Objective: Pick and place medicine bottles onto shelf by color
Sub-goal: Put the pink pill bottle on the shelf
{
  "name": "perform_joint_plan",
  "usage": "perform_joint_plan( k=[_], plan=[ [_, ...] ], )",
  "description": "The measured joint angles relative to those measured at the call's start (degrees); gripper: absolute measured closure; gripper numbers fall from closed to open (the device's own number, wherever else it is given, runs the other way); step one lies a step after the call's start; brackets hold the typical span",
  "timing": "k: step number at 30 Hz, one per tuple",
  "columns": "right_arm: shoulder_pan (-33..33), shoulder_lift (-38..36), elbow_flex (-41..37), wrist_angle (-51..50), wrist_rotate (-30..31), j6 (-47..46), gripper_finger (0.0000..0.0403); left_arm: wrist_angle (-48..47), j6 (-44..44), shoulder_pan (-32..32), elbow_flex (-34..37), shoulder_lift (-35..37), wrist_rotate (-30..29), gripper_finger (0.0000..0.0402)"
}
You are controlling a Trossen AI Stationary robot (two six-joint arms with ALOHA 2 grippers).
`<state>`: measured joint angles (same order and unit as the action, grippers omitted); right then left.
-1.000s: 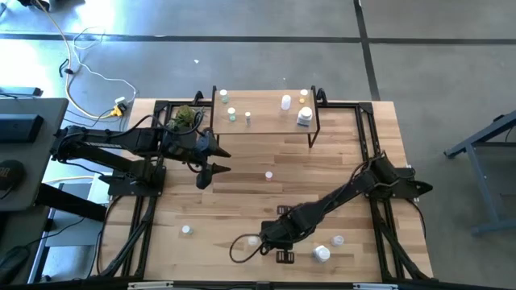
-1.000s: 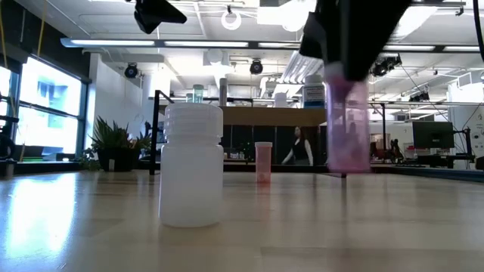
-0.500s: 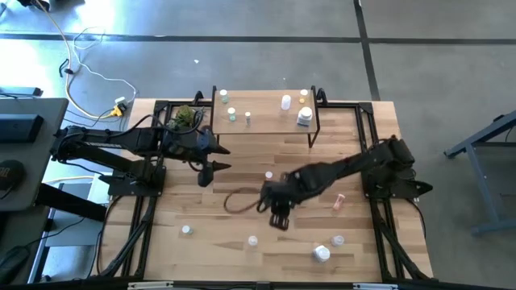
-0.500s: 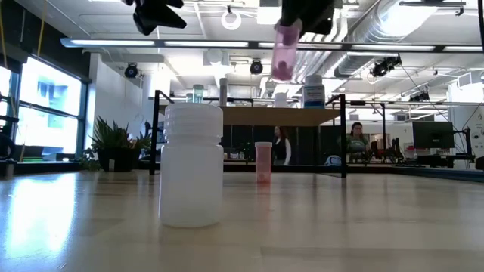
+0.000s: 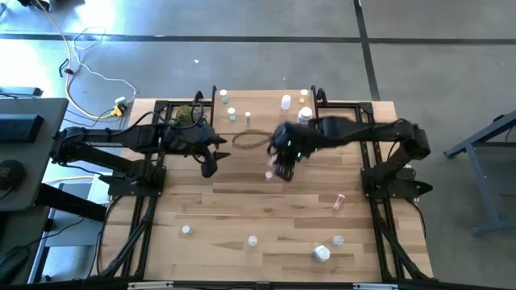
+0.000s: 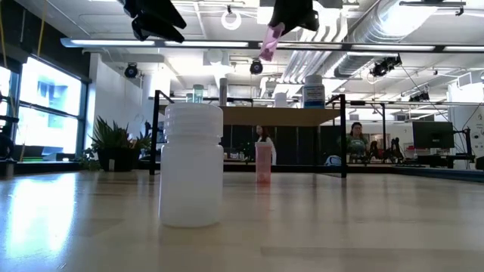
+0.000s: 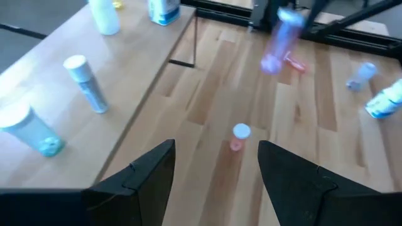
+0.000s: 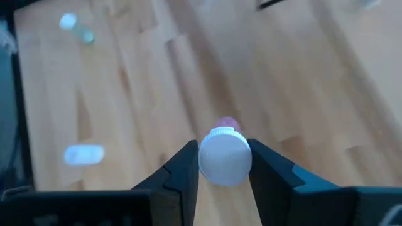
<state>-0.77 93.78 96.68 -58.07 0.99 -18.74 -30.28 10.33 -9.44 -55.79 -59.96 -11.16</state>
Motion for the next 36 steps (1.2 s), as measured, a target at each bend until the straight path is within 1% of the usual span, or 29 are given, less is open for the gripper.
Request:
perform_joint_plan(
  k=[6, 11, 17, 21, 28, 31, 34, 36],
  plan=[
    [-7.83, -3.38, 0.00, 0.04, 0.00, 7.07, 0.0296, 0.04, 0.00, -3.29, 0.00, -0.02, -0.23, 0.0183],
    [-13.81, -4.42, 0.22, 0.56, 0.00, 13.69, 0.0296, 0.07, 0.00, -5.62, 0.00, -0.02, -0.24, 0.0183],
    [-19.58, -3.87, 4.39, -0.41, 0.00, 21.67, 0.0296, 0.09, 0.00, -7.91, -0.01, -0.02, -0.22, 0.0183],
    [-23.21, -3.87, 7.58, -0.28, -0.04, 24.95, 0.0296, 0.09, 0.00, -9.01, 0.00, -0.02, -0.20, 0.0183],
    [-27.84, -2.97, 8.66, -1.18, -0.29, 25.18, 0.0296, 0.08, 0.64, -10.18, 0.00, -0.02, -1.26, 0.0183],
    [-28.14, -1.47, 8.66, -2.56, -2.33, 24.12, 0.0296, 0.09, 1.57, -10.18, 0.00, -0.02, -1.61, 0.0183],
    [-27.86, 0.17, 8.66, -3.82, -5.79, 23.70, 0.0296, 0.09, 1.53, -10.18, 0.00, -0.02, -1.53, 0.0183],
    [-27.28, 1.17, 8.66, -3.86, -6.48, 23.38, 0.0296, 0.09, 1.55, -10.16, -0.02, -0.02, -1.53, 0.0183]
  ],
)
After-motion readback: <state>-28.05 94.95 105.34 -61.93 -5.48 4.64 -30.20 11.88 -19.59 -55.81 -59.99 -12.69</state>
